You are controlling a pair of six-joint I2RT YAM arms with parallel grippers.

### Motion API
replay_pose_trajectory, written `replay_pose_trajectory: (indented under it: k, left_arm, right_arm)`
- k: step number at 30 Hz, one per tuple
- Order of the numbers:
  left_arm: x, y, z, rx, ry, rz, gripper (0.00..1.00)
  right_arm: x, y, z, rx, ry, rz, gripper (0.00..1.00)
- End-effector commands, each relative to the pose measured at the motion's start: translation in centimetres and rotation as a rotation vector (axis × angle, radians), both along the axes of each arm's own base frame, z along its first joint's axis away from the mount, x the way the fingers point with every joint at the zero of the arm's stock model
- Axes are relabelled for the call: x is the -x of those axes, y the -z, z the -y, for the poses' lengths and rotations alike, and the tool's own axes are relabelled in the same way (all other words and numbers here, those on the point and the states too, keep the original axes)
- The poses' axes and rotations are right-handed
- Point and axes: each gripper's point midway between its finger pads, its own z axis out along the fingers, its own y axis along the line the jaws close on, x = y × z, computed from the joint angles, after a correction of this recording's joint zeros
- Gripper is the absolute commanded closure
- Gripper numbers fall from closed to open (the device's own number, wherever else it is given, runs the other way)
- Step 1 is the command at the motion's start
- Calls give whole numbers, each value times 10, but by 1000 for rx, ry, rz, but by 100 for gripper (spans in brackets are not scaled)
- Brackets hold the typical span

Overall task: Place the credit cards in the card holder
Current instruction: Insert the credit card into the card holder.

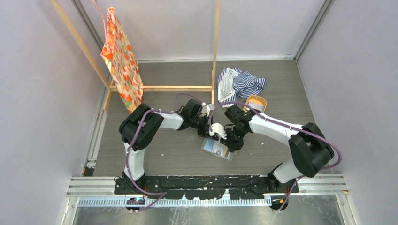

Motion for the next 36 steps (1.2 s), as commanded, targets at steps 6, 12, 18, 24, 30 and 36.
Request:
replay_pose_trajectory:
  k: [6,12,18,24,30,36]
  left_arm:
    - [10,9,-1,-49,93,-53,100]
    - [12,13,4,-52,99,-64,100]
    - [13,15,15,-40,79,-76,100]
    - [10,12,24,-27,38,-72,99]
    - [9,7,32,-5,31,-80,96]
    - [12,12,36,-22,43,-113,95]
  right_arm:
    - [-8,-3,-4,1,-18,37,78]
    - [-8,-2,-4,2,-21,35,78]
    - [-8,0,-4,8,-22,34,78]
    - [-7,0,-4,10,-21,32,78]
    - [-7,0,-4,7,-27,31,78]
    - [-7,-5,-5,3,-28,39,78]
